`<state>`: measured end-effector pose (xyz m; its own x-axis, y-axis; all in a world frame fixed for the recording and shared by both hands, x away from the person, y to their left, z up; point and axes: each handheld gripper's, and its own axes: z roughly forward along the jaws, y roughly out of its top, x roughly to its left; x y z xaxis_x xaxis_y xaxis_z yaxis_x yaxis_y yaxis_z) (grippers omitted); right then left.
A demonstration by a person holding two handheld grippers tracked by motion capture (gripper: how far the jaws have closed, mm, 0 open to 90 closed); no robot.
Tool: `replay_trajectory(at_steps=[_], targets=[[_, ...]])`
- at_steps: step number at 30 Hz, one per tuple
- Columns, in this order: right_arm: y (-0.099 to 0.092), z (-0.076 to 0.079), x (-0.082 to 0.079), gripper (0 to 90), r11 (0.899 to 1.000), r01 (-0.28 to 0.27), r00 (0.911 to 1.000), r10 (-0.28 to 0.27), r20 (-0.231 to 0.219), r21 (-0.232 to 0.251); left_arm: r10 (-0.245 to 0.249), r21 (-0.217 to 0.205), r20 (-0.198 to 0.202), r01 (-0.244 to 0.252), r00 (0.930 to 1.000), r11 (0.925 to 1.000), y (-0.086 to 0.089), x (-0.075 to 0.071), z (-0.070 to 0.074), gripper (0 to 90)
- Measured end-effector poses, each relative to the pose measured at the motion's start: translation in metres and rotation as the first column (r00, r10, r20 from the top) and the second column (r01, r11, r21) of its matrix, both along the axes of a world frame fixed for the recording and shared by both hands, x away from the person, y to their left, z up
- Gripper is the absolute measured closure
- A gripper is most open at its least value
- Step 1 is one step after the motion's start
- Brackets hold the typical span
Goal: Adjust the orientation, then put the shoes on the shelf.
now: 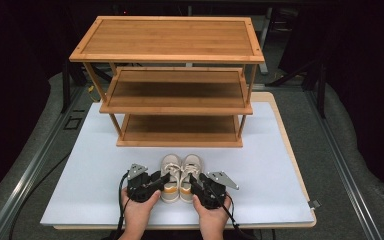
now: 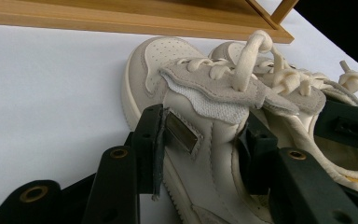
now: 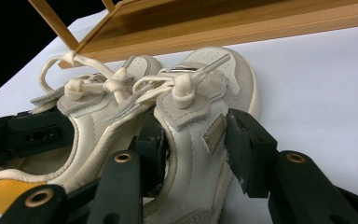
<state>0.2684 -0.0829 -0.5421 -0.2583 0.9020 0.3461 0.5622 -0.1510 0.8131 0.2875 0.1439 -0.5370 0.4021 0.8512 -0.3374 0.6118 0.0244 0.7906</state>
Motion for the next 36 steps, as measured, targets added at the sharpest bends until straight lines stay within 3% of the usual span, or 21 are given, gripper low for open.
replay_trajectory(at_steps=[10, 16, 36], targets=[[0.0, 0.004, 0.002, 59.1, 1.0, 0.022, 0.9997, -0.022, -0.006, -0.018, -0.009, -0.001, -0.004, 0.009, 1.0, 1.0, -0.002, 0.002, 0.002, 58.8], [-0.004, 0.007, 0.003, 59.2, 1.0, 0.002, 1.0, -0.002, -0.004, 0.007, -0.008, -0.002, 0.0, 0.008, 1.0, 1.0, -0.005, 0.004, 0.007, 59.0], [-0.003, 0.032, 0.01, 59.2, 1.0, 0.012, 0.9994, -0.013, 0.031, 0.023, -0.007, 0.003, 0.039, 0.007, 0.9992, 1.0, -0.003, 0.011, 0.036, 59.0]])
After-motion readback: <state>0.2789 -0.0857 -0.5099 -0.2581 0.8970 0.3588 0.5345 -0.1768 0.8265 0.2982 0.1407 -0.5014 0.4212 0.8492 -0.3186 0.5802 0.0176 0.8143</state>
